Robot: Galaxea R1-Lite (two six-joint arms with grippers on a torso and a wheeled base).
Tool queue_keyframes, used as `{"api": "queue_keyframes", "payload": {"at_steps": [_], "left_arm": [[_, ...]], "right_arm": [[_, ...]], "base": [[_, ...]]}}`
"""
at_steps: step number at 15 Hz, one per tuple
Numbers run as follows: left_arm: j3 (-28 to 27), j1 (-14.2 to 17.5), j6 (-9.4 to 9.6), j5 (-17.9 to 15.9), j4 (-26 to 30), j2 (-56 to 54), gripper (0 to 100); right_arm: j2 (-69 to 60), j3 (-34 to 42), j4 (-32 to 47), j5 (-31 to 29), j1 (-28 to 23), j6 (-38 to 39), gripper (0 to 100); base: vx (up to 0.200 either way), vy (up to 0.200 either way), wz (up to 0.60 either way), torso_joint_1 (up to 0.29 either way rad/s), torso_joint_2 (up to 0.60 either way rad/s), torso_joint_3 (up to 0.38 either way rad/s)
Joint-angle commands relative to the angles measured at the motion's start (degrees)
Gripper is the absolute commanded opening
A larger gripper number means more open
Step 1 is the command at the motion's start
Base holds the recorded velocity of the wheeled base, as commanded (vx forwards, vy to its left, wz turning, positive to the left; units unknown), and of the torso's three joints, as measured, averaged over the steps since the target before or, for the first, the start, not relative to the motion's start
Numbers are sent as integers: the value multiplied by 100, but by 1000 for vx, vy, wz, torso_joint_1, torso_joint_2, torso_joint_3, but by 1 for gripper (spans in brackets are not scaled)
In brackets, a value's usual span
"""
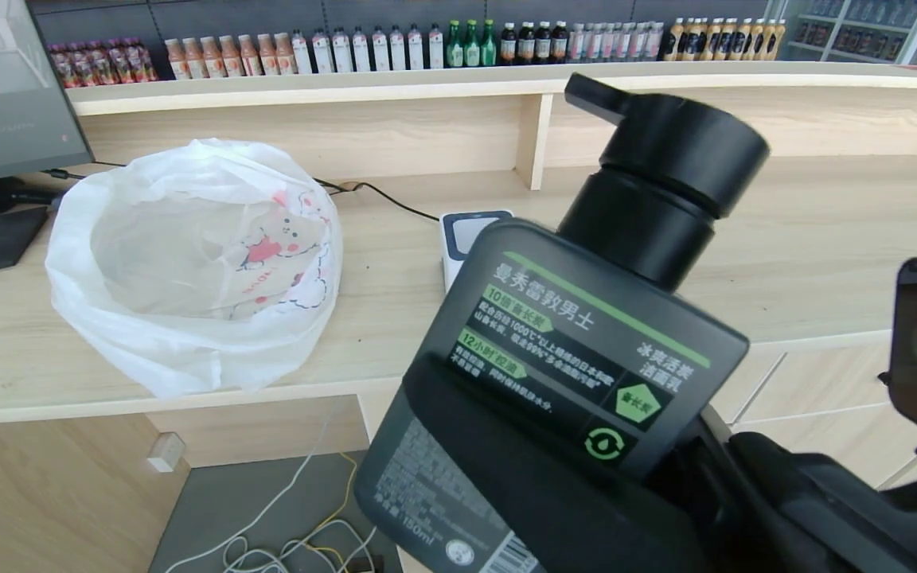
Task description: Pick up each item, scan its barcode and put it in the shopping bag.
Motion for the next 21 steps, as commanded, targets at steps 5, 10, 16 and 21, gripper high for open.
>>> {"api": "queue_keyframes", "payload": {"at_steps": [5,10,16,21], "left_arm": [[0,1,-1,0,-1,-2,100],[0,1,-1,0,-1,-2,100],[0,1,-1,0,-1,-2,100],[0,1,7,0,-1,-2,100]], "right_arm": [[129,164,27,-8,0,-418,0],[200,182,27,-43,-158,-1438,0],[86,50,1,-245,-1450,-2747,0],[33,235,-8,-245,-2100,-2861,0]], "base": [[0,0,0,0,0,0],[0,0,0,0,0,0],[0,0,0,0,0,0],[0,0,0,0,0,0]]}}
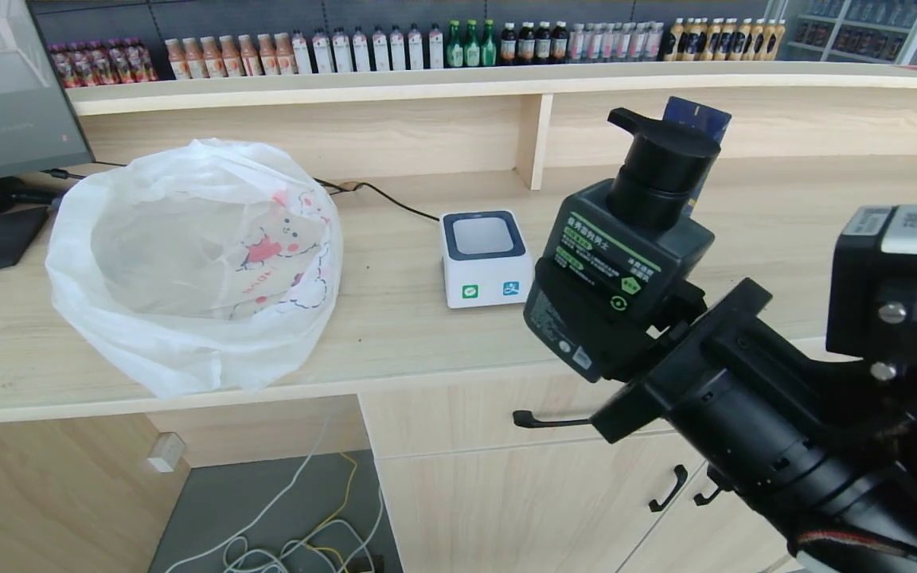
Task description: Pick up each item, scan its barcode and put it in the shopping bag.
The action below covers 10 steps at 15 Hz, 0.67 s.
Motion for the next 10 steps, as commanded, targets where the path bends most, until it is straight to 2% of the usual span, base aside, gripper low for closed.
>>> {"api": "queue_keyframes", "payload": {"at_steps": [1,8,10], "left_arm": [[0,1,-4,0,-1,-2,100],[0,1,-4,0,-1,-2,100],[0,1,-4,0,-1,-2,100]], "right_arm": [[-37,9,-8,-1,-354,-12,0],[-134,396,-8,16,-583,-56,0],[-90,405,-8,7,-820,14,0]], "base": [[0,0,0,0,0,0],[0,0,0,0,0,0],[0,0,0,0,0,0]]}}
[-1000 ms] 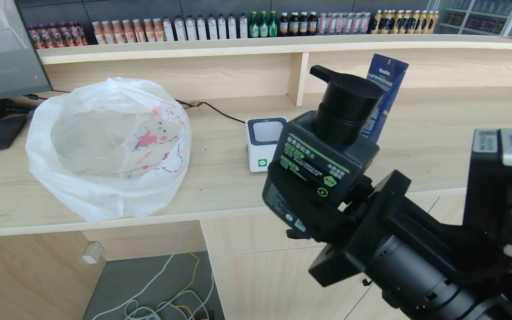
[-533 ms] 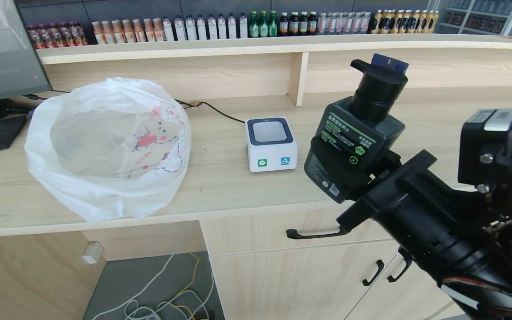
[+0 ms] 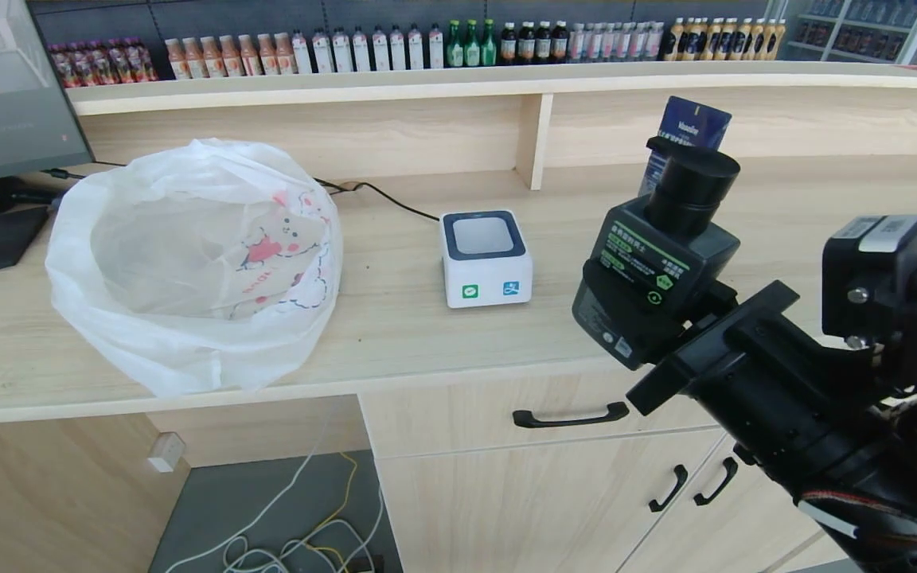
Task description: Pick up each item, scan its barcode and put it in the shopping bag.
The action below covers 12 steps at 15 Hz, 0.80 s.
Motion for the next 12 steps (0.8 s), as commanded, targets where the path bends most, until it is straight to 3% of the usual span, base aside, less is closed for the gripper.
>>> {"api": "queue_keyframes", "payload": {"at_steps": [1,3,12], "left_arm": [[0,-7,-4,0,1,-2,100],[0,1,-4,0,1,-2,100],[0,1,5,0,1,-2,100]], "right_arm": [[-6,158,-6,-10,-347,73,0],[3,229,-6,8,-558,108,0],[143,-61,-6,8,-566,275,0]], "base": [[0,0,0,0,0,0],[0,0,0,0,0,0],[0,0,0,0,0,0]]}}
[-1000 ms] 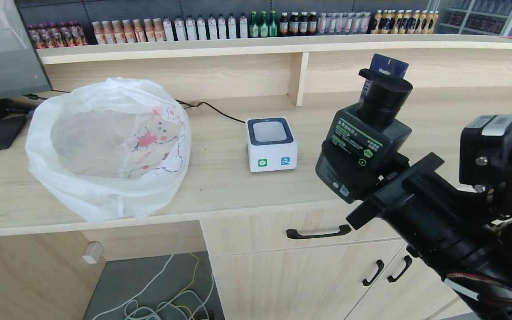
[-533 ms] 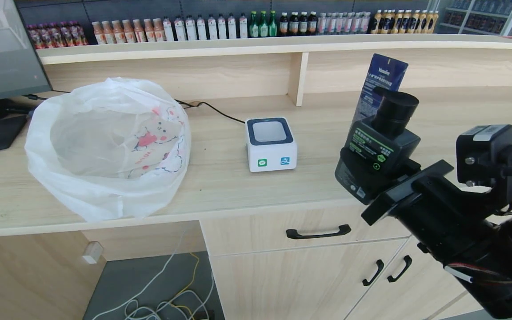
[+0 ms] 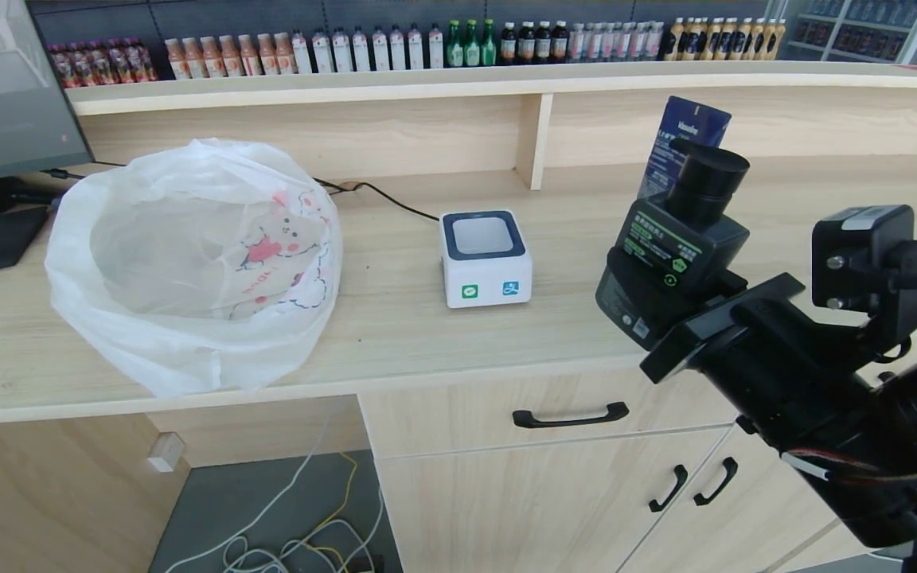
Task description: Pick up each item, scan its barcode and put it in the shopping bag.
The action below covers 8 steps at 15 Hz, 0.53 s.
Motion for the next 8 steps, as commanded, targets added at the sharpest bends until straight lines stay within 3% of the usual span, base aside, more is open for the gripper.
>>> {"api": "queue_keyframes", "payload": {"at_steps": [1,8], "left_arm": [[0,1,-9,0,-1,-2,100],[0,1,-26,0,-1,-2,100]], "right_arm": [[34,-20,-6,1,2,9,0],[34,-46,-6,1,2,9,0]], "base": [[0,0,0,0,0,0],[0,0,0,0,0,0]]}}
